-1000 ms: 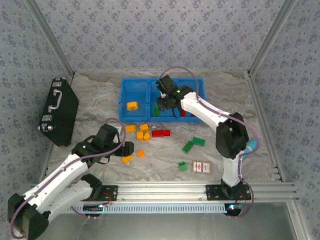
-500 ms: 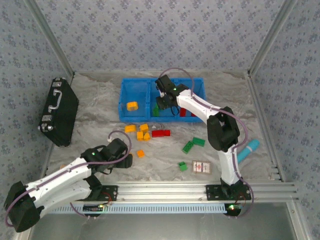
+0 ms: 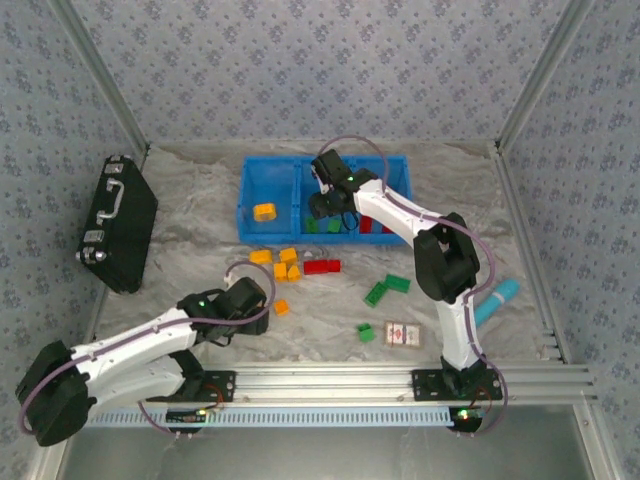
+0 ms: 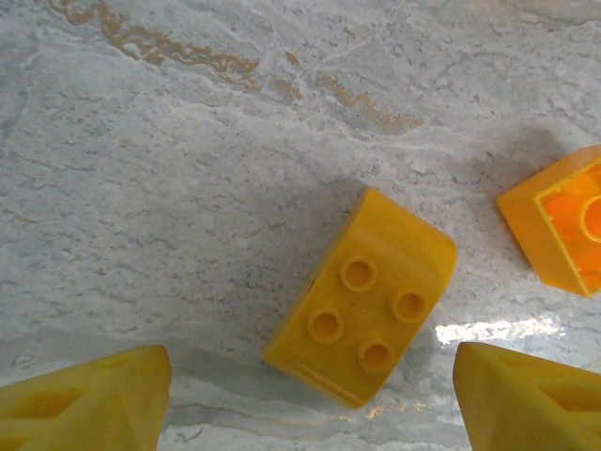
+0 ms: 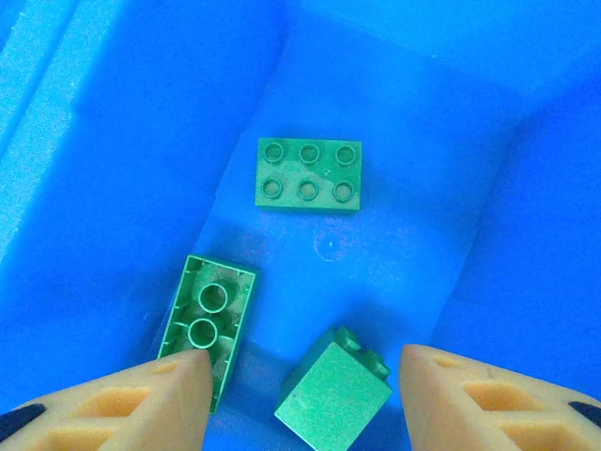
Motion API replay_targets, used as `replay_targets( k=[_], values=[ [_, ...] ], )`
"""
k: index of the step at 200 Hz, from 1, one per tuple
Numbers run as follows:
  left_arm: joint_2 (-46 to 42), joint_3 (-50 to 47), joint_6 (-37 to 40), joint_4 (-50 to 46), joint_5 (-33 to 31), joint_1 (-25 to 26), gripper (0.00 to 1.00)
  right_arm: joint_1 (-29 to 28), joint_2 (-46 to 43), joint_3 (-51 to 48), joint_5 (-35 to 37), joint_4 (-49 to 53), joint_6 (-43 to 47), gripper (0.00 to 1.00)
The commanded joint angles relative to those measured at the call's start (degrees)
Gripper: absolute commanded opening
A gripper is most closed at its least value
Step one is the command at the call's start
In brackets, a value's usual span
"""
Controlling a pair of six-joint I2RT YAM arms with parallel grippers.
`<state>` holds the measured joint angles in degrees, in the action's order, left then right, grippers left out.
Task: Sort the legos into containers by color
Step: Place the lego in the container, then pick up the lego from the middle-left of the table.
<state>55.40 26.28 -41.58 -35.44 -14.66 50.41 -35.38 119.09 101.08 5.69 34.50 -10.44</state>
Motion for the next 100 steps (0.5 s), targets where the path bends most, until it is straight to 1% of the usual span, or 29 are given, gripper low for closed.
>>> replay_targets(
  k=[1, 50, 100],
  values=[
    [2.07, -0.62, 0.83, 2.95, -0.85, 0.61, 0.78, 0.00, -3.11, -1.03, -0.34, 0.57, 1.19, 0.57],
    [7.67, -1.83, 1.45, 7.67, -0.35, 0.82, 0.72, -0.11, -10.25, -5.23, 0.79, 1.31, 1.99, 0.59],
    [12.96, -0.76, 2.55, 10.90, -0.50, 0.90, 0.56, 0.17, -15.88, -9.82, 2.54, 2.57, 2.13, 0.59]
  ],
)
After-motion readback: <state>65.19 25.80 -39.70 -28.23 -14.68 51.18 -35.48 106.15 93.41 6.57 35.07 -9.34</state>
